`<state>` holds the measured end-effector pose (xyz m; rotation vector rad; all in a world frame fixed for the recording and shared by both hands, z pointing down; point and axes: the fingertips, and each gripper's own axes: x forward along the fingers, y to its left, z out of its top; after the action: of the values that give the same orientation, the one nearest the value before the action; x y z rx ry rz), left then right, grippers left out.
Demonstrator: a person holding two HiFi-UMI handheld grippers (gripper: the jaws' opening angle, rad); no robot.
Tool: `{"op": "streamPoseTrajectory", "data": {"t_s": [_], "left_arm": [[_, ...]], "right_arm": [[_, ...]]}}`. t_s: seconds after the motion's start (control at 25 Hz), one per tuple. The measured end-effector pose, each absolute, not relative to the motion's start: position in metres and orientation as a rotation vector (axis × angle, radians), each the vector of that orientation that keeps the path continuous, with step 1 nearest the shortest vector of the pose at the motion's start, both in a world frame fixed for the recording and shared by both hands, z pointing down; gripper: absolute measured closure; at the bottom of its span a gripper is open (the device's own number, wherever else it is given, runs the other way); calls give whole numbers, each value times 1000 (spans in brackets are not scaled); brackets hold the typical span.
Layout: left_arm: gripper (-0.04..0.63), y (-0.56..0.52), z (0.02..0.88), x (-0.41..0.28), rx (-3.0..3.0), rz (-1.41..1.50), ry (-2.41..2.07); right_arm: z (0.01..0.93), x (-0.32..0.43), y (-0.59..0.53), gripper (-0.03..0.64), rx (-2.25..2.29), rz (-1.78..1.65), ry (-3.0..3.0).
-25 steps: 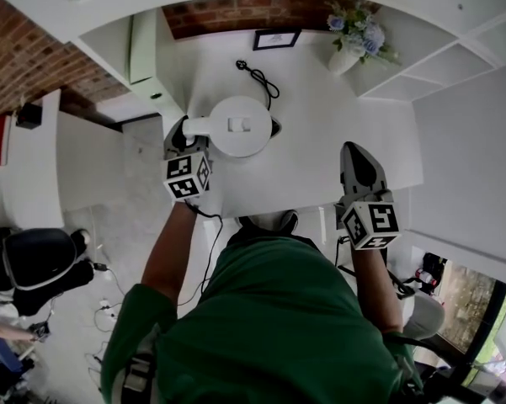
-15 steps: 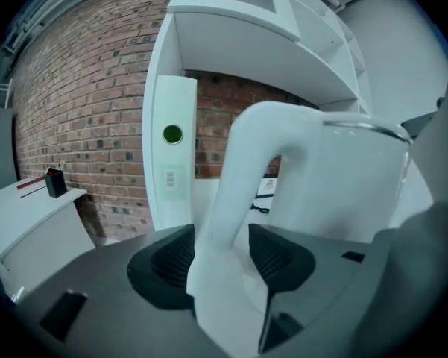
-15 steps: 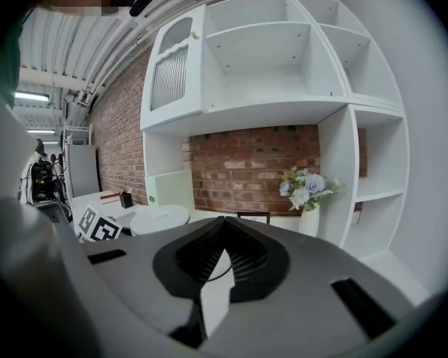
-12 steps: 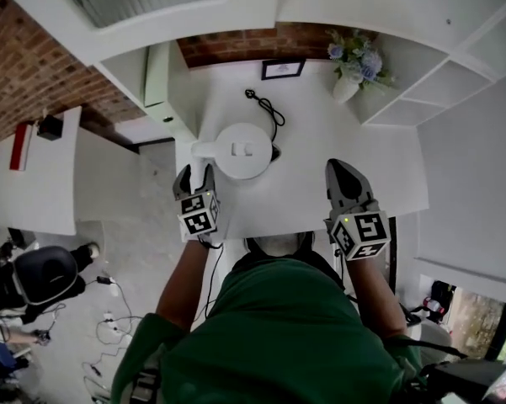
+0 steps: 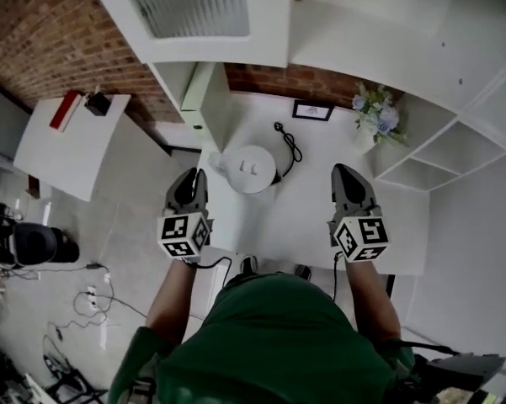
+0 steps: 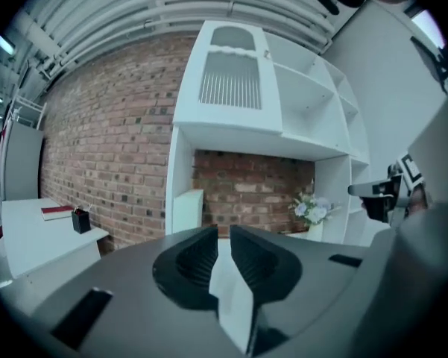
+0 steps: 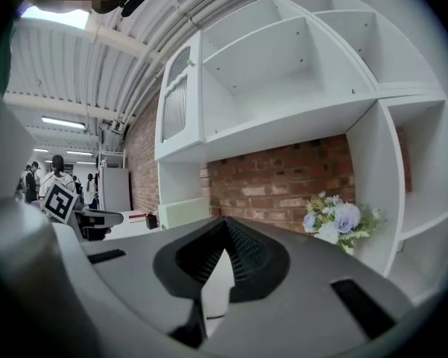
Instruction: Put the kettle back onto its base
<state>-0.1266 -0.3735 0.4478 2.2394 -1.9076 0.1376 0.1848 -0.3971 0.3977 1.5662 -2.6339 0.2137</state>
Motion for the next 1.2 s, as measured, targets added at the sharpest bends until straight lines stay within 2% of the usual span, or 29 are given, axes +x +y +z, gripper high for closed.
{"op": "streamPoseTrajectory", "data": {"t_s": [0.56,0.84,1.2], "left_arm": [[532,-370,321,-94,2197,-14,-2160],[532,-385,260,-93,2180,-73,-2212],[532,-379,240,-86,2218,-145,-2233]], "right_arm": [[330,148,-421,595,1252,86,-2930],[262,98,-442,595,1172,-76,-3017],[248,90,-428,595,1163,-39,-3087]]}}
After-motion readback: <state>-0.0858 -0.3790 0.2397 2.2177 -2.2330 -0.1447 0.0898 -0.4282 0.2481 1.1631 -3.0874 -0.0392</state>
